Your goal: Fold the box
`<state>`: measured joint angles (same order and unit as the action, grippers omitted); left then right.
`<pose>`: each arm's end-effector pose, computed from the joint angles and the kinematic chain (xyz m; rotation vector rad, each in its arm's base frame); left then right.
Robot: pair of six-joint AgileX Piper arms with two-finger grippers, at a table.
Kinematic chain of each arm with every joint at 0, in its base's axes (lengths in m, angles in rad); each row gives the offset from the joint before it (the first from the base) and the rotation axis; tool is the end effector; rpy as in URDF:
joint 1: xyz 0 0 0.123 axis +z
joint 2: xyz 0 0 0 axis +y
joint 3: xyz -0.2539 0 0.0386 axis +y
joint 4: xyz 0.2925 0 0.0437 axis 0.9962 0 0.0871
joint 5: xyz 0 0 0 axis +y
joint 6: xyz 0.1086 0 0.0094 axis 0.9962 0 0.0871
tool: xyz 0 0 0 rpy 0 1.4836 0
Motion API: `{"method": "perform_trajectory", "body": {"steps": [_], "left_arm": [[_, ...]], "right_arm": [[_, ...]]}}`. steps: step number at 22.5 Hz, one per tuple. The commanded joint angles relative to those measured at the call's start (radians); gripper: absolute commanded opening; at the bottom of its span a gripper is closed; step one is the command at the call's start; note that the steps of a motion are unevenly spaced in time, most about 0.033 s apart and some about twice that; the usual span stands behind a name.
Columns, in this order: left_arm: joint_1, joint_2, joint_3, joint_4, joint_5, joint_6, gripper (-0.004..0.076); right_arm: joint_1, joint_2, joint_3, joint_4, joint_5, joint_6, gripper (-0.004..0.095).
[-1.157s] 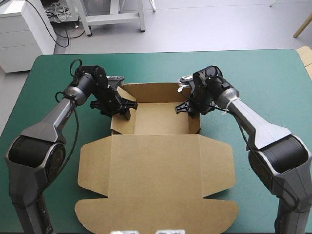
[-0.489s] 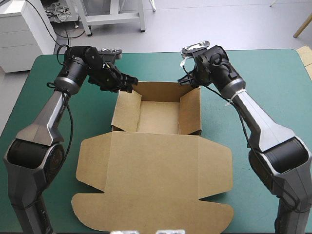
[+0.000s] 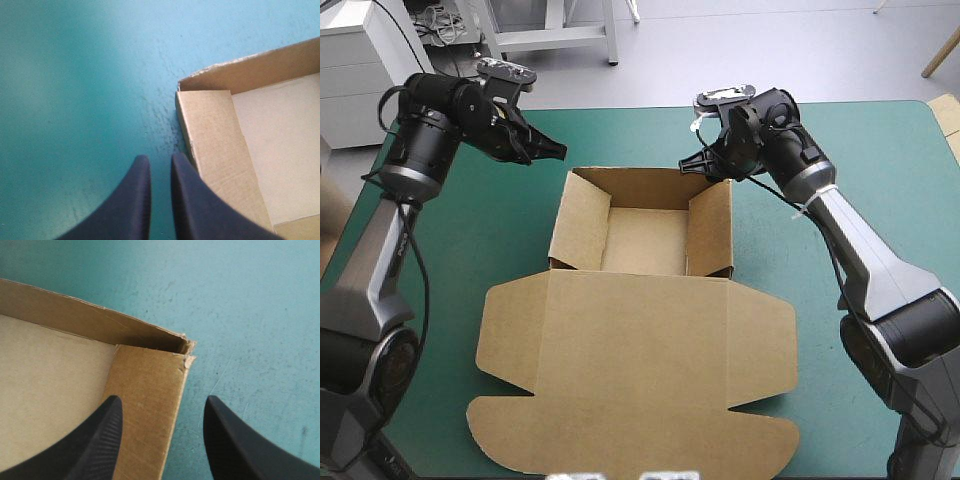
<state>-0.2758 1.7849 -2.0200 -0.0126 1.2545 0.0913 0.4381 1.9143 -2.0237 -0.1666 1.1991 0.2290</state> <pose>0.4142 -0.1186 0.3860 0.4573 2.4632 -0.0929 0.4293 0.1825 0.3339 -0.2855 2.5346 0.0351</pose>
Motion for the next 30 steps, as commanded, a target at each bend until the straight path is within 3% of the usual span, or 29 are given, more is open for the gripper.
{"method": "perform_trajectory", "body": {"steps": [1,10,16,20,23,30], "left_arm": [[-0.006,-0.125,0.005,0.013,0.021,0.006,-0.0008],[-0.006,-0.438,0.207,0.053,0.021,0.012,-0.0008],[-0.006,-0.704,0.455,0.052,0.019,0.017,-0.0008],[-0.006,-0.878,0.692,0.052,-0.031,0.035,-0.0008],[-0.006,-0.951,0.812,0.052,-0.062,0.035,-0.0008],[-0.006,-1.059,1.032,0.051,-0.118,0.032,-0.0008]], "right_arm": [[-0.001,-0.089,-0.029,0.014,-0.027,0.016,0.047],[-0.001,-0.213,-0.02,0.048,-0.027,0.023,0.047],[-0.001,-0.227,-0.02,0.045,-0.029,0.023,0.047],[-0.004,-0.219,0.094,-0.017,-0.029,0.034,0.047],[-0.004,-0.211,0.158,0.018,-0.029,0.101,0.047],[-0.004,-0.127,0.19,0.044,-0.029,0.101,0.047]]}}
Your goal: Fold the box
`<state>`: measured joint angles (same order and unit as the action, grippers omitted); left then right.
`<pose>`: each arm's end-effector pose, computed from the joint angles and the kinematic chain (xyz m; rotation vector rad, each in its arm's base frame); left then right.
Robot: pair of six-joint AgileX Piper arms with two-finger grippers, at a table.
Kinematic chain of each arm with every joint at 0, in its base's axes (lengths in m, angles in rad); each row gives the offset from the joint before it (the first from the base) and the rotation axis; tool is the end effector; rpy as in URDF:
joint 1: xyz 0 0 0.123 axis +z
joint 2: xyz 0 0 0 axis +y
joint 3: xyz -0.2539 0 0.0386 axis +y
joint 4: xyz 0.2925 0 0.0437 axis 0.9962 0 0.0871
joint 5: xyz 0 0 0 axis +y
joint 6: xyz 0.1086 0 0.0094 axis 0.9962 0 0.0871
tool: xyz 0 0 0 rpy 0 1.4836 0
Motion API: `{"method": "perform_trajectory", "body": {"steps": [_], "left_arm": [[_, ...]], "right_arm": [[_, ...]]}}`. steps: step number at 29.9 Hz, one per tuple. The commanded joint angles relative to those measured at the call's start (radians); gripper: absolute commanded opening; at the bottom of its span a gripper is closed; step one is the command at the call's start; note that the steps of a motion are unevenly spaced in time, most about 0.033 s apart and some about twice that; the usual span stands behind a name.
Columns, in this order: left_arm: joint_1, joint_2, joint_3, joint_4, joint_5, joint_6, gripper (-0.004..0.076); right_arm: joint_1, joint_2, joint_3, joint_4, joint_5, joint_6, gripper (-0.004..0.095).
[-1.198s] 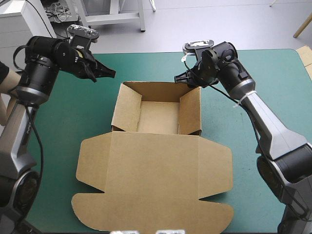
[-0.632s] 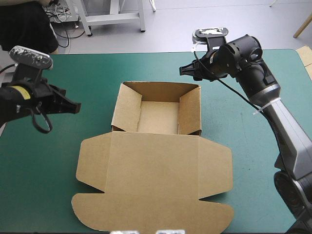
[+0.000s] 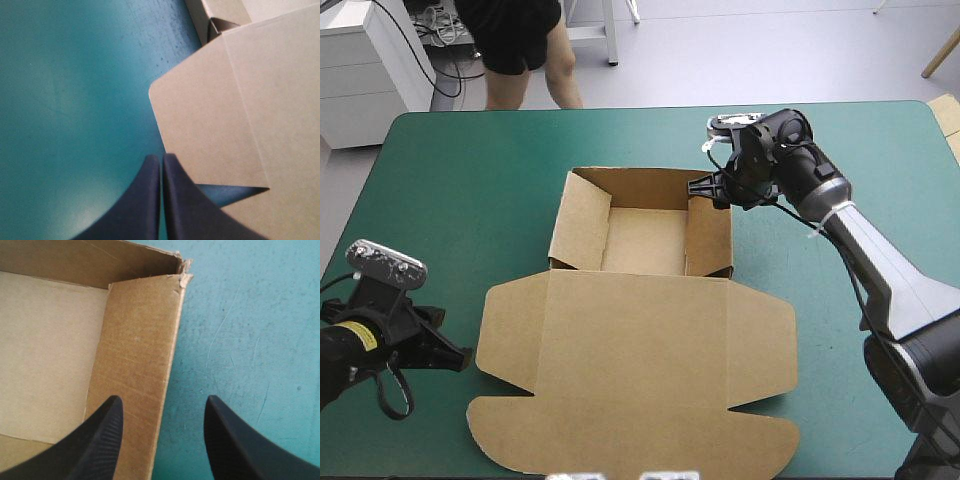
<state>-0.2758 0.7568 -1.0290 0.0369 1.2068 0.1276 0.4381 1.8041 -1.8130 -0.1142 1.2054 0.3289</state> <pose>0.1780 -0.0465 0.3644 0.4844 2.3684 -0.0201 0.4004 0.1748 0.3104 -0.1667 2.6647 0.0906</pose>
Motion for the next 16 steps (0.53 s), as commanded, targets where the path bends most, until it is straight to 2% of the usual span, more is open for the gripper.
{"method": "perform_trajectory", "body": {"steps": [1,11,16], "left_arm": [[-0.006,-0.043,0.063,0.001,-0.074,-0.004,-0.0008],[-0.006,-0.117,0.246,-0.006,-0.1,-0.008,-0.0008],[-0.006,-0.14,0.311,-0.044,-0.174,-0.033,-0.0008]], "right_arm": [[-0.004,-0.003,-0.021,-0.006,-0.035,0.002,0.047],[-0.004,0.102,-0.021,0.027,-0.035,0.002,0.047],[-0.004,0.135,-0.021,0.065,-0.035,-0.001,0.0469]]}}
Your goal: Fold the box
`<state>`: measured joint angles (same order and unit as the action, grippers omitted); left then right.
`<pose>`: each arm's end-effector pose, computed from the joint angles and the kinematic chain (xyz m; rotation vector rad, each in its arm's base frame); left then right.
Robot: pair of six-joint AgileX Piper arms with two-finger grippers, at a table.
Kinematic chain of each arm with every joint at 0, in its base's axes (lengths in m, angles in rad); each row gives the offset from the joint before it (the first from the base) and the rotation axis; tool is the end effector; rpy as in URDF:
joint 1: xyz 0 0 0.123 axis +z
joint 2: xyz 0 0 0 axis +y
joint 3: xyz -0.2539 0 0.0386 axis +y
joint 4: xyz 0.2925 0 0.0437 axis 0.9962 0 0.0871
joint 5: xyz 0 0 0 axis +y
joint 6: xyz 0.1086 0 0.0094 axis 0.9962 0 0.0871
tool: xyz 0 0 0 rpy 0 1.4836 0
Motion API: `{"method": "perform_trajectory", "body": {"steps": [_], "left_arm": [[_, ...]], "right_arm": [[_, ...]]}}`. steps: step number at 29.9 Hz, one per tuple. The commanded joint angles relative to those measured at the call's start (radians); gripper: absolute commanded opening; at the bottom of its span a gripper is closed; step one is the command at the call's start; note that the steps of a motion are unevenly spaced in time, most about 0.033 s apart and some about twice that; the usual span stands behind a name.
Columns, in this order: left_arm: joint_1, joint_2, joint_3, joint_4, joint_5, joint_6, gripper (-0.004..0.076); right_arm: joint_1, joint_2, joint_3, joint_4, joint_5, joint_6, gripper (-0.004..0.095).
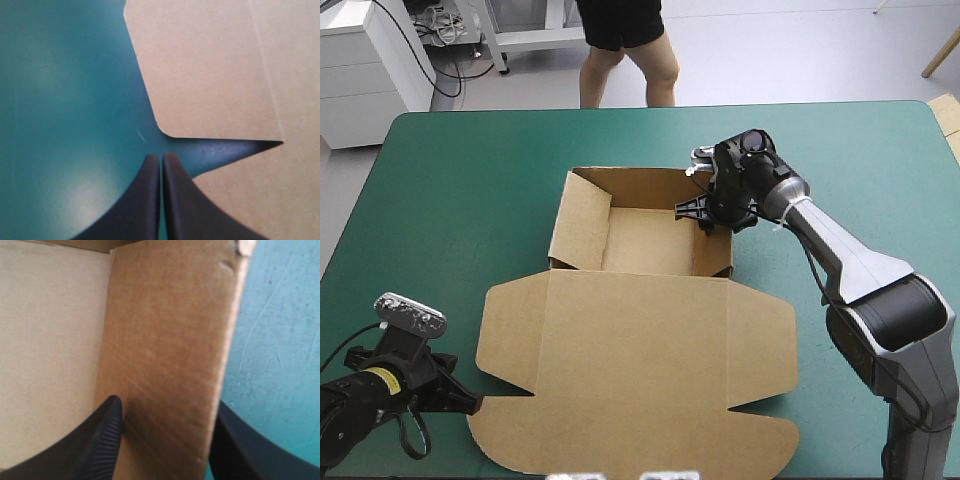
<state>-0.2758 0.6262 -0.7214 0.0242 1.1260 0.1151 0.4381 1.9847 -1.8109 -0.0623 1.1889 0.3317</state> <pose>0.1621 -0.0434 0.2861 0.4924 2.4656 -0.0338 0.4235 0.1915 0.2283 -0.1720 2.8389 0.0781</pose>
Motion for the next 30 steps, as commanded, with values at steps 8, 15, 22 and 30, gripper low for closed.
{"method": "perform_trajectory", "body": {"steps": [8,15,22,30], "left_arm": [[-0.006,-0.062,0.099,-0.073,-0.174,-0.02,-0.0008],[-0.006,-0.069,0.16,-0.073,-0.178,-0.02,-0.0008],[-0.006,-0.069,0.187,-0.073,-0.196,-0.02,-0.0008],[-0.006,-0.069,0.194,-0.073,-0.243,-0.02,-0.0008]], "right_arm": [[-0.004,-0.046,-0.023,0.029,-0.019,-0.066,0.011],[-0.004,-0.046,-0.025,0.013,-0.019,-0.083,-0.0021],[-0.072,-0.086,-0.025,0.027,-0.019,-0.076,-0.0021],[-0.36,-0.179,-0.025,0.025,-0.019,-0.113,-0.0021]]}}
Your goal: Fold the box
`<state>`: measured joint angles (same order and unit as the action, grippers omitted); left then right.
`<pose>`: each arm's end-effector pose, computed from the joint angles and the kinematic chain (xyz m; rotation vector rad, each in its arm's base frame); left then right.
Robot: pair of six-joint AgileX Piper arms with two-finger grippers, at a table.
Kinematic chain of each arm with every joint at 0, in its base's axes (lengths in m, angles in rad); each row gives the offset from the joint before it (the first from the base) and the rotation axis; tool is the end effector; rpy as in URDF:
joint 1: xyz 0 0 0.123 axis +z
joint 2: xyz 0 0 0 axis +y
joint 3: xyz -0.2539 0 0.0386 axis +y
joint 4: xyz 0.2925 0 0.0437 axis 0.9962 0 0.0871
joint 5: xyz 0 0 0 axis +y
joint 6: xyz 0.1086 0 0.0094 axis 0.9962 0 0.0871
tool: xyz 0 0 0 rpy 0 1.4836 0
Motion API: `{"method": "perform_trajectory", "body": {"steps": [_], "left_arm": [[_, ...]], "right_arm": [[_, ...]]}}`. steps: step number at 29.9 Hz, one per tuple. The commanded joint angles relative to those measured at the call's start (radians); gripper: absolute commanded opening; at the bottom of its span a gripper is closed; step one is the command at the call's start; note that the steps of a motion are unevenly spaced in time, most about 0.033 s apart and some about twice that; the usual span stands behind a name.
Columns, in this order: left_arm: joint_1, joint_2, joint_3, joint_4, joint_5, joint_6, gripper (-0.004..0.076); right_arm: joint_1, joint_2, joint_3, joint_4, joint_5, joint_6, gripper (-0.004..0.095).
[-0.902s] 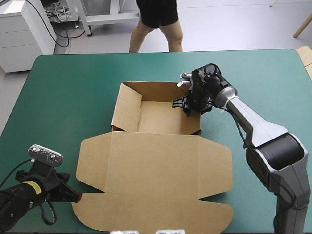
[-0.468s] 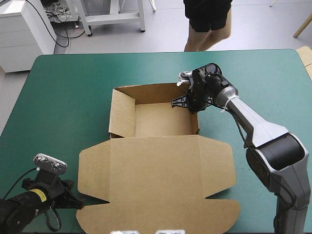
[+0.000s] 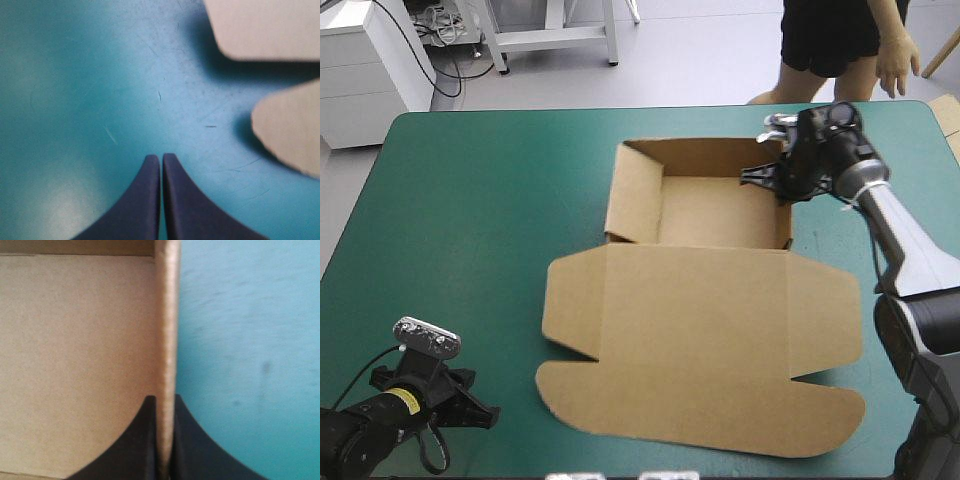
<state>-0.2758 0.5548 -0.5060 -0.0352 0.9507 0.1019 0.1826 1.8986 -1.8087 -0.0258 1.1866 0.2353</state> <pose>0.1583 -0.0481 0.2327 0.4537 2.4443 -0.1179 0.4470 0.0799 0.2670 0.0658 2.7614 0.0758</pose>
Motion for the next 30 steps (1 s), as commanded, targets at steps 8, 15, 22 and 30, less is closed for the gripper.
{"method": "perform_trajectory", "body": {"steps": [8,15,22,30], "left_arm": [[-0.006,0.002,-0.02,-0.016,-0.073,-0.007,-0.0008],[-0.006,0.002,-0.02,-0.016,-0.085,-0.007,-0.0008],[-0.006,0.002,-0.015,-0.016,-0.088,-0.007,-0.0008],[-0.006,0.002,-0.002,-0.016,-0.122,-0.007,-0.0008]], "right_arm": [[-0.452,-0.118,-0.027,-0.007,-0.017,-0.114,-0.0021],[-0.672,-0.118,-0.027,-0.056,-0.017,-0.152,-0.0021],[-0.728,-0.118,-0.026,-0.1,-0.017,-0.152,0.0063],[-0.728,-0.118,-0.015,-0.151,-0.017,-0.148,0.0468]]}}
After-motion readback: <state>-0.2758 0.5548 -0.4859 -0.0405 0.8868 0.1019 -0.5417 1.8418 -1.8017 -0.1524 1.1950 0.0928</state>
